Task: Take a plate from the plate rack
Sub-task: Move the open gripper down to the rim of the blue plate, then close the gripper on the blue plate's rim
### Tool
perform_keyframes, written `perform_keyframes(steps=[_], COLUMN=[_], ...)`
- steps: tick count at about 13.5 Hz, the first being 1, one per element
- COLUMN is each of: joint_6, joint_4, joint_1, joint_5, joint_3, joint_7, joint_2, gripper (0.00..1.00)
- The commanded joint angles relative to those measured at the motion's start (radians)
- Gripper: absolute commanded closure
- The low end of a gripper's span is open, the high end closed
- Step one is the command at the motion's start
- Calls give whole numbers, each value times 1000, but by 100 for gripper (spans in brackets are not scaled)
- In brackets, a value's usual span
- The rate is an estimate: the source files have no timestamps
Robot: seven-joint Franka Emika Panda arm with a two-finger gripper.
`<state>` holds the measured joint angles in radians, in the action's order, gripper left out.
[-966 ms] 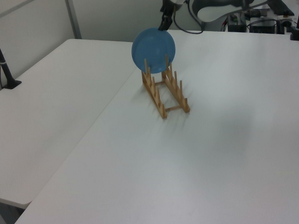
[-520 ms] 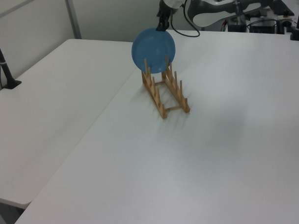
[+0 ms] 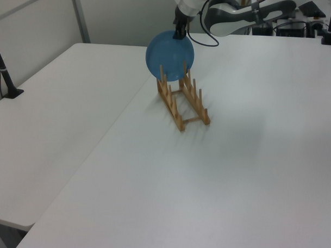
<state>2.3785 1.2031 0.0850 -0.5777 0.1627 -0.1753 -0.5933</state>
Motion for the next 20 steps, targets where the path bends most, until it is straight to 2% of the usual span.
perform_keyframes(steps=[1, 4, 6, 8, 17, 20], joint_6=[14, 14, 14, 14, 14, 14], joint_4=[-23, -23, -23, -23, -25, -25], joint_1=[16, 18, 18, 18, 19, 35], joint_5=[-14, -14, -14, -14, -18, -45], joint_3=[23, 23, 23, 26, 37, 40], joint_7=[-15, -13, -15, -16, -20, -18], joint_2=[-13, -11, -11, -10, 30, 53], gripper=[67, 77, 91, 98, 99, 99])
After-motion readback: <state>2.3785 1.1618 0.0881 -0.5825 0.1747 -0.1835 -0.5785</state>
